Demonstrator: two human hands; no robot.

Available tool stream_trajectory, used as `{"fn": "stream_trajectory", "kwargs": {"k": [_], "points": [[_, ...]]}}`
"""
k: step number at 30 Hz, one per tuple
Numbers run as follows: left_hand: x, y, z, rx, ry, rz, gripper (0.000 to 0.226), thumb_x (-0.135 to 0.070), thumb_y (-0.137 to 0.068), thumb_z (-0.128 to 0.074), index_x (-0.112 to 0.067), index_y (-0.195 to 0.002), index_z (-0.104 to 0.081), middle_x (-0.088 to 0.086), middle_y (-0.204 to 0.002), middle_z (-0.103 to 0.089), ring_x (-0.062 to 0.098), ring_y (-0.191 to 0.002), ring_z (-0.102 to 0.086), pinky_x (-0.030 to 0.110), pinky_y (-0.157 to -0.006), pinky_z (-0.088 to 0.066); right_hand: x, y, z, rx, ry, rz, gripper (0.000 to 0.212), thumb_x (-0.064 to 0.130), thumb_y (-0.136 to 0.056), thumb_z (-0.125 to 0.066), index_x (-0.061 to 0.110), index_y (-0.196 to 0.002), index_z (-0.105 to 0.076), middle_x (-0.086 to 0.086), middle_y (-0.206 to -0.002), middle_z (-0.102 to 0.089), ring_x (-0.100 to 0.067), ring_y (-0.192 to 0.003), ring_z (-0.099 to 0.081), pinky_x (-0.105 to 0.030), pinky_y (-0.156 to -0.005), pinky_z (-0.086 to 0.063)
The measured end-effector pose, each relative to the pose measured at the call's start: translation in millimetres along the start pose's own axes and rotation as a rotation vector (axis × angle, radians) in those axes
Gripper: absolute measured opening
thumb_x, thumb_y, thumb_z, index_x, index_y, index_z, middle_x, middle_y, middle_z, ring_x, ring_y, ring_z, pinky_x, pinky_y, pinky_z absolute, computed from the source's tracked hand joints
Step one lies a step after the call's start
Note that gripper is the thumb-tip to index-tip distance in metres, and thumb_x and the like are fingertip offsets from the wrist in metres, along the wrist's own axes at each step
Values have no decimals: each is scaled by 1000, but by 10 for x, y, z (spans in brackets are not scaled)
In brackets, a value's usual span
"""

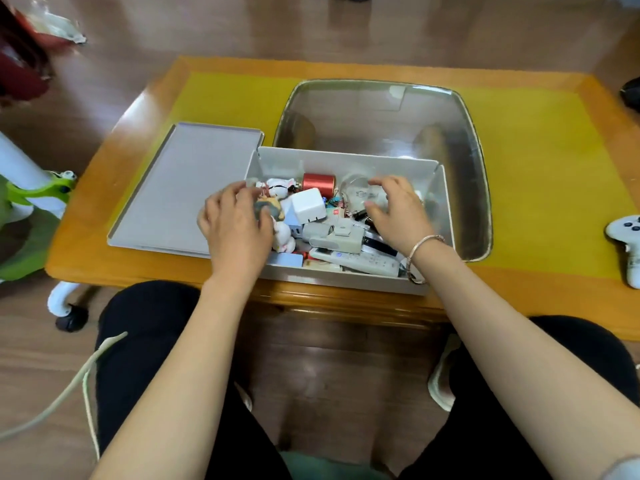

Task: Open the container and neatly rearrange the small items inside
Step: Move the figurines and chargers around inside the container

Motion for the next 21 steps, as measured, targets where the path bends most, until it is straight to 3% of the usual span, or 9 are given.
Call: {"fn": "stream_trajectory", "kwargs": {"k": [6, 12, 14, 17, 21], "points": [[204, 20, -176, 104, 155, 68, 32, -26, -102, -36, -14, -126, -54, 8, -133, -47, 28, -118, -45, 41, -90, -40, -9, -402, -352, 96, 26, -93, 47, 34, -91, -55, 22, -135, -45, -11, -135, -40, -30, -118, -49, -35, -100, -38], [272, 9, -250, 169, 115, 142, 35, -11, -97, -40, -16, -130, -49, 7, -133, -49, 29, -113, -52, 41, -83, -43, -101, -539, -317, 26, -13, -179, 33, 29, -80, -63, 18, -107, -49, -8, -113, -50, -26, -94, -53, -28, -80, -38], [286, 21, -237, 148, 150, 150, 34, -11, -97, -40, -17, -130, -49, 6, -133, -50, 27, -114, -53, 40, -84, -43, -123, -512, -190, -37, -53, -166, 31, 30, -79, -63, 19, -104, -48, -5, -112, -52, -20, -91, -51, -26, -77, -36], [309, 23, -221, 119, 169, 158, 34, -9, -97, -41, -17, -128, -50, 5, -131, -51, 26, -112, -53, 36, -81, -41, -43, -393, 26, -120, -191, -101, 40, 33, -83, -64, 18, -116, -47, -1, -114, -53, -14, -100, -49, -24, -81, -36], [323, 13, -237, 108, 184, 152, 34, -7, -96, -41, -17, -127, -51, 5, -130, -52, 26, -111, -54, 32, -78, -39, 320, -128, 69, 13, -367, 43, 32, 36, -87, -63, 28, -116, -53, 13, -94, -55, -14, -77, -60, -24, -66, -48]]}}
Point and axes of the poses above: each hand's wrist, its own y-axis away from the middle knuckle, its own z-axis out of the back of the hand, x = y × z, the point moved 10 cm from there along -y, towards the middle knuckle
